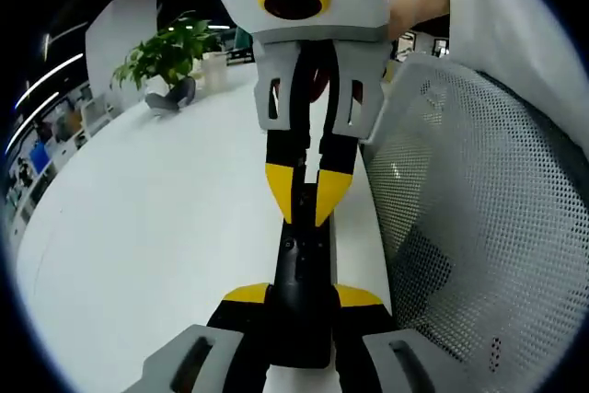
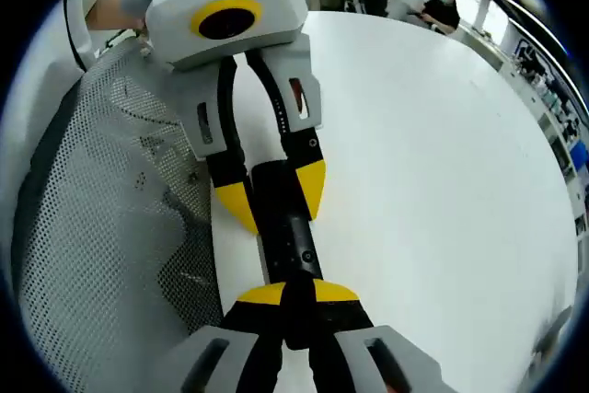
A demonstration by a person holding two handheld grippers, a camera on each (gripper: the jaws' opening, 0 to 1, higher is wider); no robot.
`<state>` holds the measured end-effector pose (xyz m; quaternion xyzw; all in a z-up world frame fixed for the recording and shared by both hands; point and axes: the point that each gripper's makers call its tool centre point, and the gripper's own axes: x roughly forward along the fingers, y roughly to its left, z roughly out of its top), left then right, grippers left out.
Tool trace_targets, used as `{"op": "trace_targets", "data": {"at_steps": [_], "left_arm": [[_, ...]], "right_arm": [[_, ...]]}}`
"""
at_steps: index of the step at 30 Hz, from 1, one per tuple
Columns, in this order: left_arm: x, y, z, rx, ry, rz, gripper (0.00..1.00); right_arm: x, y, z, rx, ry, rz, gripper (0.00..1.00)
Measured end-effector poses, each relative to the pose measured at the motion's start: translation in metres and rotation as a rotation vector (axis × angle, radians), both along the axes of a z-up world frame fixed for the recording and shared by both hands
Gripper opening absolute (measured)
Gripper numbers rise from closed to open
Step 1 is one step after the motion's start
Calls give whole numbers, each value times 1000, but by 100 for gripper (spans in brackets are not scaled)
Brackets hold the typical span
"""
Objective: Press the specified remote control buttons in sequence, fully releasing each button before pressing the next.
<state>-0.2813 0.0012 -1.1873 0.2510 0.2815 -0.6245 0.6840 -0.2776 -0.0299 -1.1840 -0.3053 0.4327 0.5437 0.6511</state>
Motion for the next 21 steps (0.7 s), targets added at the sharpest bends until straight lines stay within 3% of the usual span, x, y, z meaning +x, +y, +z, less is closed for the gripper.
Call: {"op": "trace_targets", "data": {"at_steps": [1,6,12,15,17,21], "left_arm": [[0,0,0,-1,0,1,24],[0,-1,0,-1,0,1,24],[0,-1,0,-2,0,-1,24],[0,-1,0,-3,1,0,24],[0,-1,0,-4,0,2,24],[0,-1,0,-5,0,6,24]], "right_arm": [[0,0,0,0,-6,18,6],[-4,1,0,7,-135,268,6],[-8,4,0,-52,-198,518,5],[-6,4,0,-55,-54,278,5],[-3,5,0,-74,-30,188,5],[-2,5,-1,-78,-61,110,4]]}}
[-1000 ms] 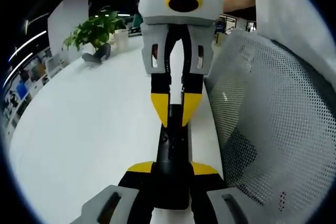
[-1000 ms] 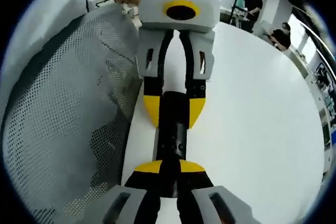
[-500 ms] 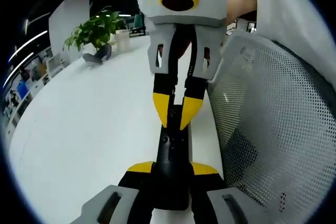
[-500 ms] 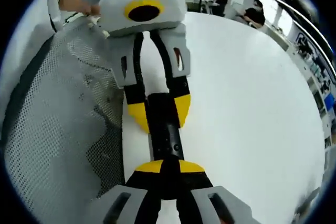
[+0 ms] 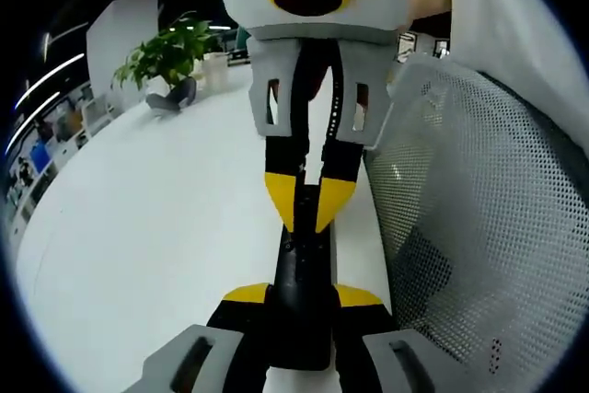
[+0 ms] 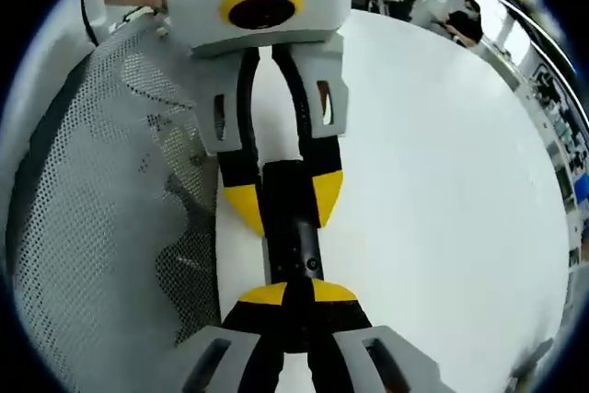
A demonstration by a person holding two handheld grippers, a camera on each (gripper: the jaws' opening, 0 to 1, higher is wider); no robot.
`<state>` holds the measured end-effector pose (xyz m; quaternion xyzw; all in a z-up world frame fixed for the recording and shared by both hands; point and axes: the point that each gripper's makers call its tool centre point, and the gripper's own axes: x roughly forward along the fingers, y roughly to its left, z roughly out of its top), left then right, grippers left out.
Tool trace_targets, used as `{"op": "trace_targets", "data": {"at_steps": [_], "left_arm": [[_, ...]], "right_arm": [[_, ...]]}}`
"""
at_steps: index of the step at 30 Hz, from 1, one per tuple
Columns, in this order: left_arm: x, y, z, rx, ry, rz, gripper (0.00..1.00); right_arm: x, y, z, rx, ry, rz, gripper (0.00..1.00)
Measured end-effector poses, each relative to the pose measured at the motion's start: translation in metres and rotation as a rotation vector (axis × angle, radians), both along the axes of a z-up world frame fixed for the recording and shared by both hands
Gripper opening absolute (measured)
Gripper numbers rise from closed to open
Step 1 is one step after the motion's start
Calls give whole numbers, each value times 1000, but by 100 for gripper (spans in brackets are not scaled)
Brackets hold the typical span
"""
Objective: Press the specified remote control buttons in sequence, fully releasing each button before pressing the next.
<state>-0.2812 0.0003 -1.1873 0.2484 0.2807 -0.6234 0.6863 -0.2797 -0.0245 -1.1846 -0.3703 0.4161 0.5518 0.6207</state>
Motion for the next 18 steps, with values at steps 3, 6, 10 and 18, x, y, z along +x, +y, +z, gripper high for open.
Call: {"op": "trace_targets", "data": {"at_steps": [3,6,10,18], "left_arm": [[0,0,0,-2,0,3,24],[0,0,0,-4,-1,8,24],[0,0,0,1,-4,9,24],[1,0,0,-1,-2,5,24]], "right_arm": [[1,2,1,89,-28,-43,4],[-1,0,2,131,-70,-4,3],[-4,2,3,111,-157,120,2],[-3,1,5,89,-128,107,0]]}}
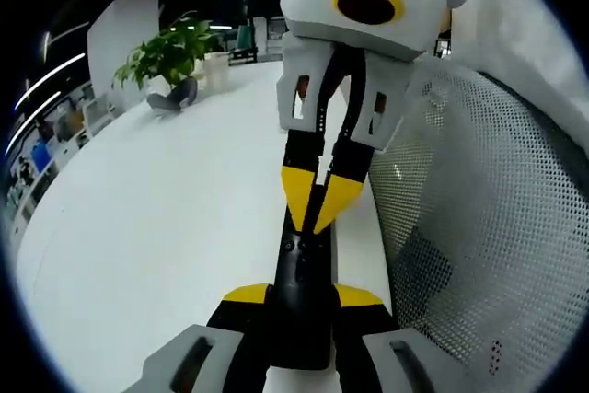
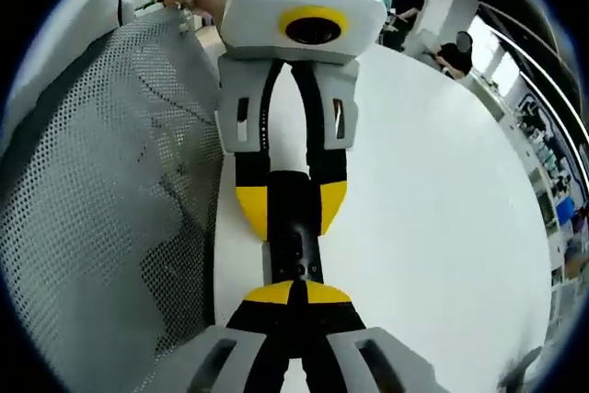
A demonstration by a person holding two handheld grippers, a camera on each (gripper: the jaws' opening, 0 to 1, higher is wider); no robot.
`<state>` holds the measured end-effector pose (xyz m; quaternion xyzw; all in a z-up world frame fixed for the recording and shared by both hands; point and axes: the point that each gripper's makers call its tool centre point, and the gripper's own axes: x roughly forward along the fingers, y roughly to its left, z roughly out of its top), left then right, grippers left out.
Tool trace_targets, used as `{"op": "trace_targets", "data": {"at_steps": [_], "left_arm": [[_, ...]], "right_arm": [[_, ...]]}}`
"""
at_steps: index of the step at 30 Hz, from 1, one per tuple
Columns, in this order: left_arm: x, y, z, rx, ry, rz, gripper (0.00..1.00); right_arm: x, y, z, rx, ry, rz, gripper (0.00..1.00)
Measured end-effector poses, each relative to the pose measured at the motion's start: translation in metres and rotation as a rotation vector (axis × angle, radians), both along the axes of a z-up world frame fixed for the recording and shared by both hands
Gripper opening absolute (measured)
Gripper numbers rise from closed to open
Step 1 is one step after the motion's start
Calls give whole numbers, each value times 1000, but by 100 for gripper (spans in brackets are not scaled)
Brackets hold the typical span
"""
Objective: Press the specified remote control buttons in sequence, fully releasing each button before pressing the next.
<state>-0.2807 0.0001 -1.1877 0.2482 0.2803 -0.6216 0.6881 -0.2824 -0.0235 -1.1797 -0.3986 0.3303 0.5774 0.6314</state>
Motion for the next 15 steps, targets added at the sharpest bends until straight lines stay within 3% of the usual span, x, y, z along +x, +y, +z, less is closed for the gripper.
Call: {"op": "trace_targets", "data": {"at_steps": [4,7,13,15], "left_arm": [[0,0,0,2,0,0,24],[0,0,0,0,0,-1,24],[0,0,0,0,1,-7,24],[0,0,0,-1,2,-6,24]], "right_arm": [[0,0,0,-1,-4,12,0],[0,0,-1,31,68,-48,0],[3,-1,-2,20,100,-11,0],[1,0,-2,74,138,-35,0]]}}
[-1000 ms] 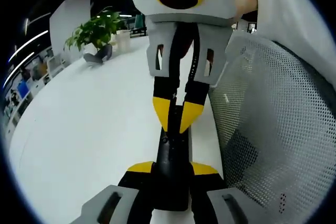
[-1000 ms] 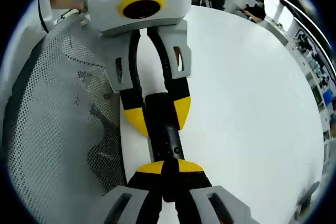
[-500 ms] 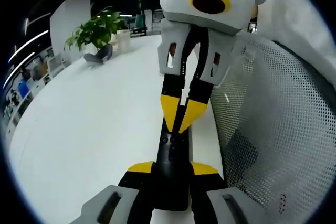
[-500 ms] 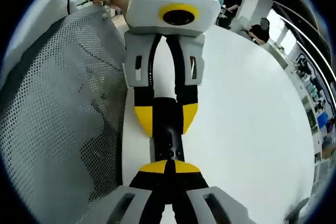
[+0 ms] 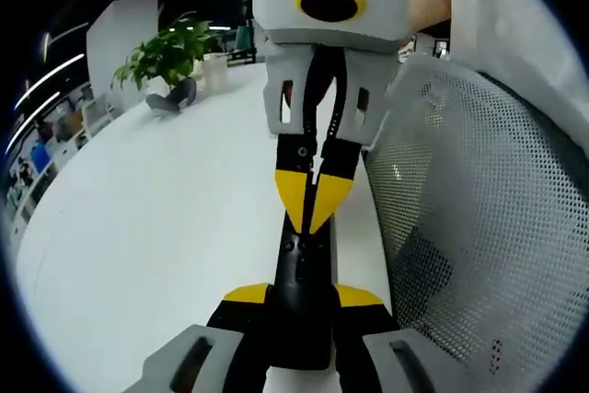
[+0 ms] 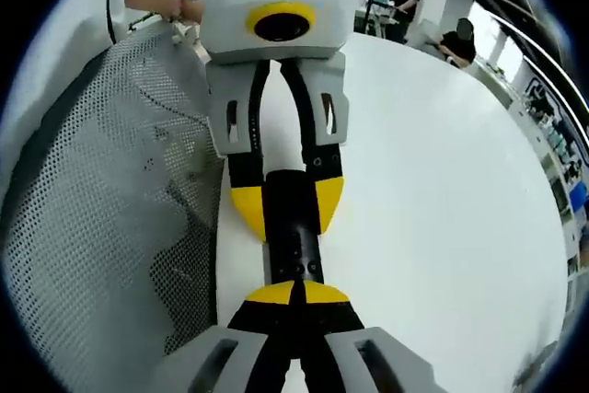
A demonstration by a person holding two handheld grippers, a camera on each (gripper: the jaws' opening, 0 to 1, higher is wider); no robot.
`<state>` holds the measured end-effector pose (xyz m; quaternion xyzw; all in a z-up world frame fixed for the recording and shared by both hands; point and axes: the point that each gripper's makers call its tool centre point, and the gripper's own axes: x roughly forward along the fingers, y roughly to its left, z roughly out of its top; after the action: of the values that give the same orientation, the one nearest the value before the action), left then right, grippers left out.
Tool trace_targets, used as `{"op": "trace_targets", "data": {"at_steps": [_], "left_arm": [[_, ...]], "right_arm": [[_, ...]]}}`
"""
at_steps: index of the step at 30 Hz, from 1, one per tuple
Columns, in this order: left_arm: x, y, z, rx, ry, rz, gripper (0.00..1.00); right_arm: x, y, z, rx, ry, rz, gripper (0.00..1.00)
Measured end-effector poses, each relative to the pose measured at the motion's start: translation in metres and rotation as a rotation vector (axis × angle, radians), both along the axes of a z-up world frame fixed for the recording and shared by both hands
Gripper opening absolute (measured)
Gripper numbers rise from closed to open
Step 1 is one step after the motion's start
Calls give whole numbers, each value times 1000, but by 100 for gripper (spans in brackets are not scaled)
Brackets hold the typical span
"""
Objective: Press the specified remote control buttons in sequence, fully releasing each button before pressing the next.
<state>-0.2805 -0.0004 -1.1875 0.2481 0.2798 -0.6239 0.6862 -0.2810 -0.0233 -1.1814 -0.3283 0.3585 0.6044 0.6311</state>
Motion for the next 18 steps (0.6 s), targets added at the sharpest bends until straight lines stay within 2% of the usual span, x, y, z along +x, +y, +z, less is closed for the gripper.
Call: {"op": "trace_targets", "data": {"at_steps": [3,7,8,13,18], "left_arm": [[0,0,0,-3,0,1,24],[0,0,0,3,1,0,24],[0,0,0,4,1,-1,24],[0,0,0,2,1,0,24],[1,0,-1,11,1,1,24]], "right_arm": [[2,-1,3,157,89,-81,0],[1,-3,1,261,122,-94,0],[2,-5,0,274,110,-84,0],[3,-4,2,287,112,-97,0],[2,-12,0,199,27,-19,0]]}}
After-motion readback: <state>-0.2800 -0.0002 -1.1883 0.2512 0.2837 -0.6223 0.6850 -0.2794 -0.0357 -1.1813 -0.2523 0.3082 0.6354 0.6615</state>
